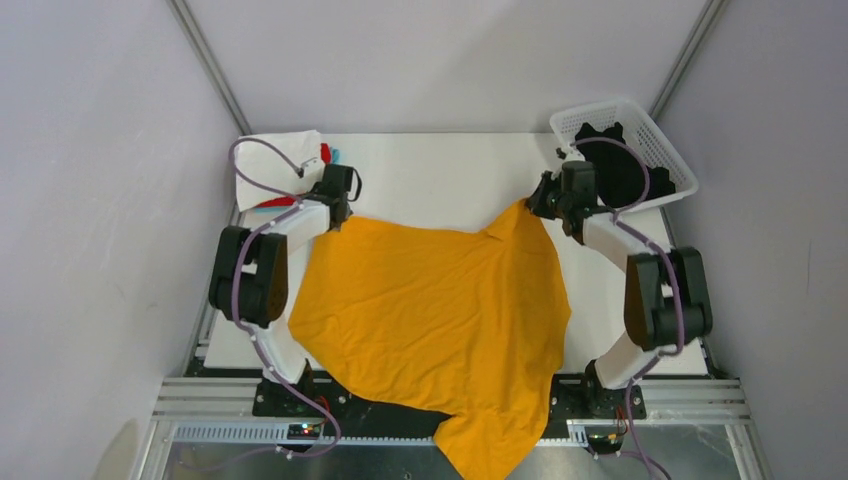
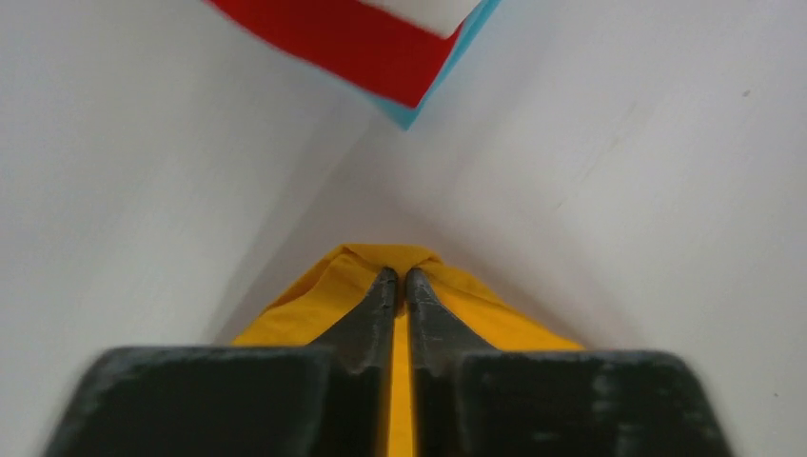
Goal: Fold and stack the t-shirts
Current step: Flatten out the tshirt
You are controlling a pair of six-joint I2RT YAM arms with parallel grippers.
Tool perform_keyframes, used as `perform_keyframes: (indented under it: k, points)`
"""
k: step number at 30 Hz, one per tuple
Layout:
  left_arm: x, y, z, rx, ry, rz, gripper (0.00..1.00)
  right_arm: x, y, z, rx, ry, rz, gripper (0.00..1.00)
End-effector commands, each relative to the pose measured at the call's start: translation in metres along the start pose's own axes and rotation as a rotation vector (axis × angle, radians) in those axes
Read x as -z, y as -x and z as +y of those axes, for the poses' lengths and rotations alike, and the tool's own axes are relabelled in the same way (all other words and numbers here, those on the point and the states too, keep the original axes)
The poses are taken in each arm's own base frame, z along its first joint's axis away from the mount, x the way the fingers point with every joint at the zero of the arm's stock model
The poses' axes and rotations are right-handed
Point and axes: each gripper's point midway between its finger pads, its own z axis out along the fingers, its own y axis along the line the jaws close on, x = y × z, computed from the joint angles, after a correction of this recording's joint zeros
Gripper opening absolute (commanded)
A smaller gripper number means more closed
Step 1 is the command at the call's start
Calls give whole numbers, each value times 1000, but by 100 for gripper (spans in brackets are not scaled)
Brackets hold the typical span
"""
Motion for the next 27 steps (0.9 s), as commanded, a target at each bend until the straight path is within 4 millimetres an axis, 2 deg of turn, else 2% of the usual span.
perform_keyframes:
  k: [1, 2, 3, 4, 5, 6, 7, 8, 9, 10, 11, 12, 13, 14, 15, 16, 17, 18, 19, 20, 24, 27]
  points:
    - [-15, 31, -25, 59, -22, -33, 28, -39, 55, 11, -14, 72, -60, 11]
    - [-16, 27, -23, 42, -3, 0, 38, -56, 42, 1, -33, 44, -7, 17]
    - [-17, 38, -32, 49, -8, -5, 59, -62, 55, 2, -38, 28, -1, 23]
    - [-17, 39, -29, 37, 14, 1, 69, -78, 44, -8, -45, 3, 44, 39]
    - [-16, 51, -33, 46, 13, -17, 90, -82, 61, -6, -43, -22, 36, 44]
    - [-14, 55, -30, 39, 33, -22, 95, -94, 56, -13, -48, -52, 59, 51]
    - [-8, 69, -35, 49, 21, -46, 98, -95, 75, -12, -43, -89, 37, 55]
    - [-4, 74, -35, 45, 15, -49, 99, -99, 69, -17, -43, -123, 67, 67]
    - [5, 85, -37, 60, -5, -70, 100, -99, 84, -15, -32, -151, 31, 77]
    - [11, 88, -40, 63, -27, -70, 100, -96, 82, -15, -28, -171, 46, 91]
    - [22, 94, -39, 72, -48, -80, 100, -91, 89, -7, -19, -170, 28, 95]
    - [35, 101, -41, 83, -86, -87, 100, -88, 81, -5, -21, -172, 47, 98]
    - [39, 94, -39, 75, -96, -73, 100, -77, 87, 2, -21, -163, 30, 99]
    - [52, 98, -40, 85, -134, -79, 100, -74, 70, 4, -29, -155, 56, 99]
    - [55, 85, -38, 69, -147, -53, 100, -62, 73, 14, -32, -128, 41, 99]
    - [63, 75, -34, 60, -158, -43, 100, -59, 49, 21, -46, -90, 86, 100]
    - [67, 69, -35, 55, -180, -29, 100, -50, 48, 31, -64, -59, 84, 99]
    - [74, 57, -33, 43, -195, -12, 100, -47, 25, 38, -72, -22, 142, 99]
    - [77, 48, -37, 34, -222, 12, 100, -42, 18, 43, -90, -7, 161, 99]
    - [80, 32, -36, 15, -236, 39, 100, -40, -1, 49, -94, 9, 211, 99]
    - [87, -19, -40, -29, -297, 149, 100, -39, -41, 62, -102, 11, 298, 100]
    - [87, -44, -38, -45, -309, 179, 100, -43, -59, 65, -115, -16, 328, 99]
